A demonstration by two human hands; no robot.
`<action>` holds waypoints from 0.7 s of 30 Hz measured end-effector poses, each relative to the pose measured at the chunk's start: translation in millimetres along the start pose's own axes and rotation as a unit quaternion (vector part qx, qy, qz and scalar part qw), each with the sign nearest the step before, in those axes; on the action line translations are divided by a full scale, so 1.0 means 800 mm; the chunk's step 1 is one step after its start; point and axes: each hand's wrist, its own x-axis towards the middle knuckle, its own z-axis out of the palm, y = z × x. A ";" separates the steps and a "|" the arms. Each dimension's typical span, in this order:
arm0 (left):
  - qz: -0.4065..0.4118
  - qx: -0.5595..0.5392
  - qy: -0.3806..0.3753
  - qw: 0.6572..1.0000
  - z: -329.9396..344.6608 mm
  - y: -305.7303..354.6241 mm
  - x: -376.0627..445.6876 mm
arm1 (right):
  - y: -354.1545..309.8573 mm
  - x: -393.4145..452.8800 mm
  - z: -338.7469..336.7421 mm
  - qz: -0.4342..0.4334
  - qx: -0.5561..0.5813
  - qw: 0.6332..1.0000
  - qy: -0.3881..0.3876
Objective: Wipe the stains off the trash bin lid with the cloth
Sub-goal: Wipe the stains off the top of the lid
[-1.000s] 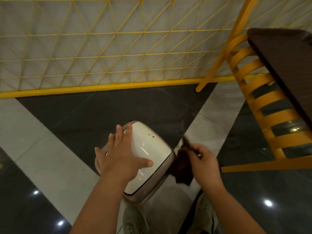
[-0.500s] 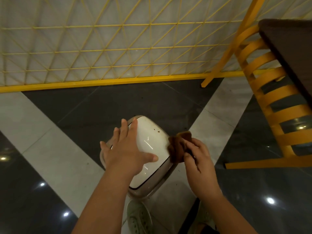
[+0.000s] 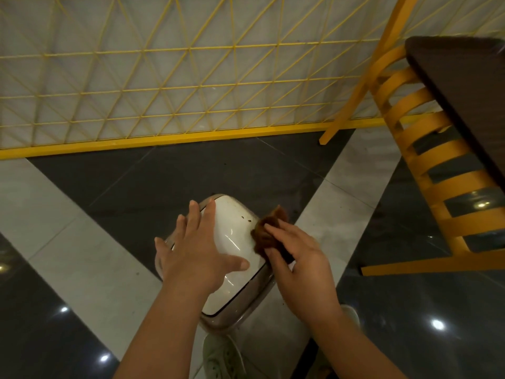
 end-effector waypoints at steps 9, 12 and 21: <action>0.010 -0.004 -0.003 1.000 -0.002 0.001 0.000 | 0.017 0.035 0.005 0.169 0.169 0.971 0.006; 0.010 0.002 -0.008 1.000 -0.002 0.002 0.000 | 0.004 0.006 -0.004 0.080 0.036 0.996 0.004; 0.010 0.014 -0.013 1.000 -0.002 -0.001 0.002 | 0.017 0.055 0.011 0.153 0.103 0.983 -0.019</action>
